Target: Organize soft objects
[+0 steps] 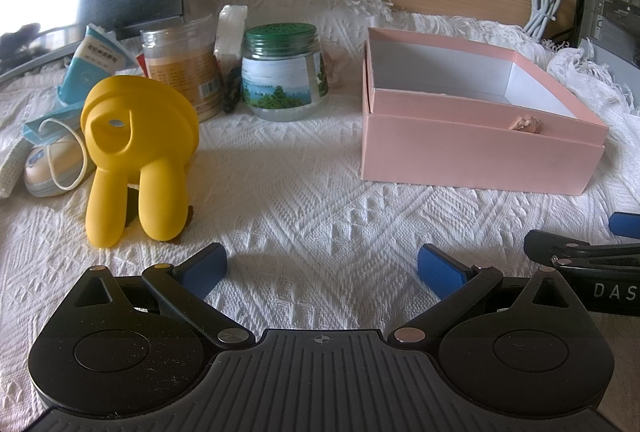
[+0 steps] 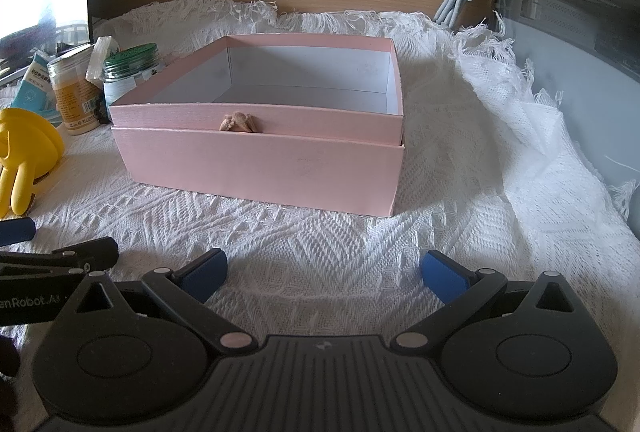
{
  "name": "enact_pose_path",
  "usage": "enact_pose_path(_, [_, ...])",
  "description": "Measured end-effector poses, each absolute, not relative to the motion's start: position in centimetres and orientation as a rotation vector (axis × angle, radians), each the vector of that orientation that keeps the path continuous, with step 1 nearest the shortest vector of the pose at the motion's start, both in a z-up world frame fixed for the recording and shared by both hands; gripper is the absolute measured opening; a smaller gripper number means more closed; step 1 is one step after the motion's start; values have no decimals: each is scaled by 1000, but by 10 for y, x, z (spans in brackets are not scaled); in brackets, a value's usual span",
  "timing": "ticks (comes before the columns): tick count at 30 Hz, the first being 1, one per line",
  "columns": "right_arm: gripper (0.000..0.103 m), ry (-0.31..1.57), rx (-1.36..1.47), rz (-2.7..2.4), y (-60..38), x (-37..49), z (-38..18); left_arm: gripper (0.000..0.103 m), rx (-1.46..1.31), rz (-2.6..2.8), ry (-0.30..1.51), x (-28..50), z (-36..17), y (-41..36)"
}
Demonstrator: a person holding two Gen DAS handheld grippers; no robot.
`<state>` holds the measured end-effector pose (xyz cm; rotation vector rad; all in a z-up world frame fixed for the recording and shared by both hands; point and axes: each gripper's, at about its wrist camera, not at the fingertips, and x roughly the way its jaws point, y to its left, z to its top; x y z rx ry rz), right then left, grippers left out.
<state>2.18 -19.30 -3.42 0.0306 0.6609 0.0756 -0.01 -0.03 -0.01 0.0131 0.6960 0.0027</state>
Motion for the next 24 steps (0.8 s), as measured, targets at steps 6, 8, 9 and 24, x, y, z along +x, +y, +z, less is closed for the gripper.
enact_pose_path(6, [103, 661, 31, 76, -192, 22, -34, 103, 12, 3, 696, 0, 0, 0])
enact_pose_path(8, [103, 661, 37, 79, -192, 22, -34, 103, 8, 0, 694, -1, 0, 0])
enact_pose_path(9, [103, 661, 37, 82, -193, 24, -33, 103, 5, -2, 694, -1, 0, 1])
enact_pose_path(24, [103, 923, -10, 142, -195, 46, -15, 103, -167, -277, 856, 17, 28, 49])
